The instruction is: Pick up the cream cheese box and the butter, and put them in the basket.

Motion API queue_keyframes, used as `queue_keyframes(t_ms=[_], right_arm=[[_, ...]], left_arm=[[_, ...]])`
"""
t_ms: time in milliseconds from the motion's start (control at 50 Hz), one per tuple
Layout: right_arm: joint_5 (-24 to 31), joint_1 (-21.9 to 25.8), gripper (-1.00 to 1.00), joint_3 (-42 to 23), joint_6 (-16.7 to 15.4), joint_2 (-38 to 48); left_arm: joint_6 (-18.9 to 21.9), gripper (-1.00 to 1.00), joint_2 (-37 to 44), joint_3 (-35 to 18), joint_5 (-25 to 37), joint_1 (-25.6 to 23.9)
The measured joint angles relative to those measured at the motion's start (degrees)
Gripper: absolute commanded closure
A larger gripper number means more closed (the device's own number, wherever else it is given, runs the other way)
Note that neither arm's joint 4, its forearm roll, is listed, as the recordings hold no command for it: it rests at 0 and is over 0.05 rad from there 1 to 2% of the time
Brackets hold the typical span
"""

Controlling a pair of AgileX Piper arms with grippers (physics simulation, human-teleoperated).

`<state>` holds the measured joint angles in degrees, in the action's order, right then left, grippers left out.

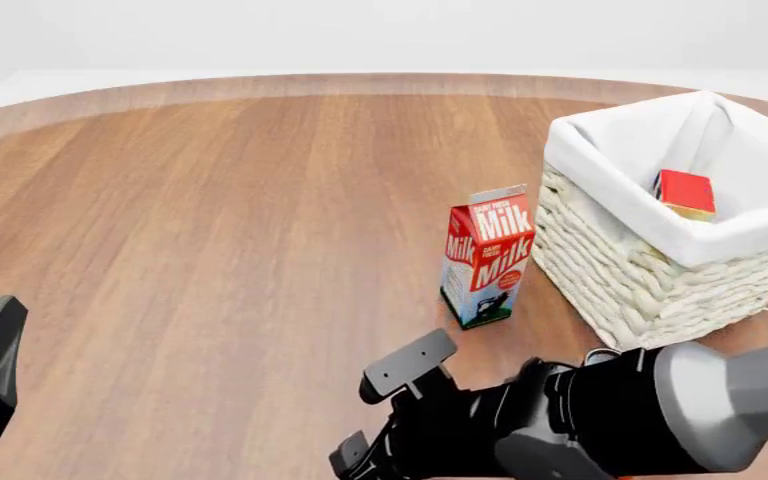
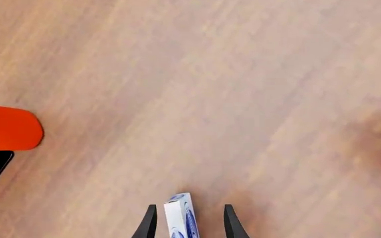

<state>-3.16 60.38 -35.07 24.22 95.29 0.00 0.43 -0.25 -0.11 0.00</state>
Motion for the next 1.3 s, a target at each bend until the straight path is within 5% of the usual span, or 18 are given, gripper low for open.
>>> queue_keyframes(t_ms=[440, 460, 860, 1300], right_arm=[[-1.9, 0.5, -1.0, 0.0, 0.6, 2.3], [-2.0, 0.5, 1.0, 0.0, 0.6, 2.4], [-1.4, 0.1, 1.0, 0.0, -0.4, 1.3], [6.2, -1.5, 1.0, -3.7, -4.5, -5.1]], left_arm=[[0.0, -1.0, 0.0, 0.0, 0.0, 0.0], [0.0, -1.0, 0.0, 0.0, 0.0, 0.0], [0.0, -1.0, 0.0, 0.0, 0.0, 0.0], [0.0, -1.0, 0.0, 0.0, 0.0, 0.0]])
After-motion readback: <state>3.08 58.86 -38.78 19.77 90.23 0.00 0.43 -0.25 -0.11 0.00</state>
